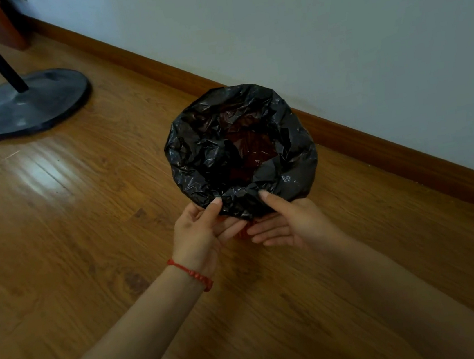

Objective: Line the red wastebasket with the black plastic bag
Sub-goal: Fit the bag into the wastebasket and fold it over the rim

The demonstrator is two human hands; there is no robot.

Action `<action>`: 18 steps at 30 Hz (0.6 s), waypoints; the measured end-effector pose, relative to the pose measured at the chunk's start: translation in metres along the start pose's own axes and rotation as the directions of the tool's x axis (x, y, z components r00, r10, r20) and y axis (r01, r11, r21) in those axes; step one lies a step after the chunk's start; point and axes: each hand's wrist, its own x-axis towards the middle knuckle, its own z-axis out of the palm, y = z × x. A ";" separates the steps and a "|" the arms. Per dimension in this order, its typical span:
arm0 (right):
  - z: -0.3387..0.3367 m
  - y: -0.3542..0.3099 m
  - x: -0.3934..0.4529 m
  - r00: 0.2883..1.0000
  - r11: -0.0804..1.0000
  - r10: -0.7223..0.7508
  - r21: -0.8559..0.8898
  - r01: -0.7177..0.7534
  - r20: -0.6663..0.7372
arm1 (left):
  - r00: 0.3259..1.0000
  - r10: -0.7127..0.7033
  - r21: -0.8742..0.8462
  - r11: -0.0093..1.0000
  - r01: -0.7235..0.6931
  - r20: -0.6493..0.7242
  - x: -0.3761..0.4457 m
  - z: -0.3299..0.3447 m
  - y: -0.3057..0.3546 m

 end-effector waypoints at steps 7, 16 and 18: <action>0.002 0.010 0.001 0.990 0.970 -0.139 0.202 0.132 0.024 | 1.000 -0.003 -0.009 1.000 0.002 -0.024 0.000 0.001 0.002; 0.003 0.018 0.005 0.977 0.960 -0.213 0.186 0.208 0.008 | 0.991 -0.047 0.123 0.990 0.062 -0.126 -0.011 0.014 -0.012; 0.005 0.020 0.005 0.974 0.959 -0.226 0.178 0.222 0.003 | 0.987 -0.052 0.116 0.991 0.070 -0.155 -0.010 0.018 -0.012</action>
